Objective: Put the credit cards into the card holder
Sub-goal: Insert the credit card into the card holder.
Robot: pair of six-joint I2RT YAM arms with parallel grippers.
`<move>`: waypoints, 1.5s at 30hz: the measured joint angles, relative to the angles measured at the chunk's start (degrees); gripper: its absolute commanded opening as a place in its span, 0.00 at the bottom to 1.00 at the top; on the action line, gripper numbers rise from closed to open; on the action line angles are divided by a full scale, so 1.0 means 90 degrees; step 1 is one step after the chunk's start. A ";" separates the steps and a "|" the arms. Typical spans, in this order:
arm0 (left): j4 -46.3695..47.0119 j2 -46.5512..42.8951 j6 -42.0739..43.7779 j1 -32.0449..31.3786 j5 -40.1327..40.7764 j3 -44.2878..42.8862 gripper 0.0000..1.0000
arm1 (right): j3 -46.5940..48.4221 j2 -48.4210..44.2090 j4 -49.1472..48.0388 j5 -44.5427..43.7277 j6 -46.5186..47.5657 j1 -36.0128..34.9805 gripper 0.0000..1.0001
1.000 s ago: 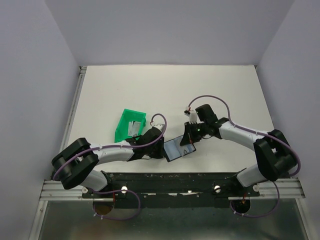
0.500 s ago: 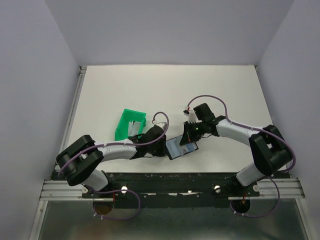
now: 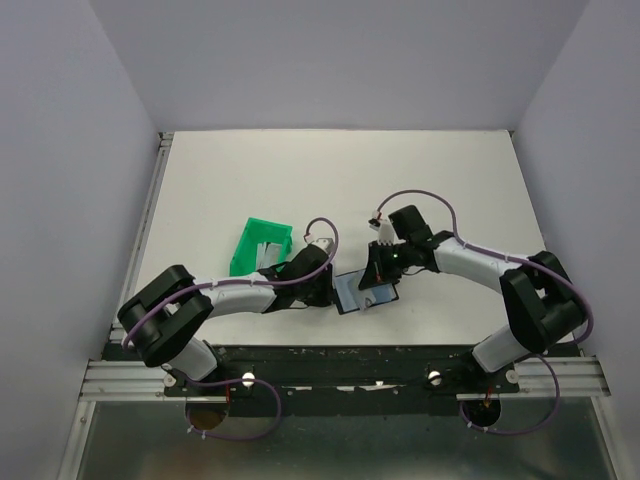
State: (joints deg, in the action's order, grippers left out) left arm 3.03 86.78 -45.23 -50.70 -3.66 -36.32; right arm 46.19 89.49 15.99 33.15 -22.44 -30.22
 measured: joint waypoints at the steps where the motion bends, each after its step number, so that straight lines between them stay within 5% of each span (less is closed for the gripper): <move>1: 0.0007 0.0002 0.0002 0.0012 0.0000 0.0000 0.00 | 0.0000 -0.0051 0.0012 -0.0017 -0.0007 0.0036 0.01; 45: 0.0010 0.0075 0.0134 0.0097 -0.0019 -0.0080 0.00 | -0.0134 0.0236 -0.0546 -0.0155 -0.0580 0.0413 0.01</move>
State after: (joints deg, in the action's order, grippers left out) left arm 3.11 87.46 -44.03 -49.82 -3.84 -37.04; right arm 44.99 91.61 11.07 31.75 -27.66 -26.50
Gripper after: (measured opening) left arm 0.022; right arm 0.012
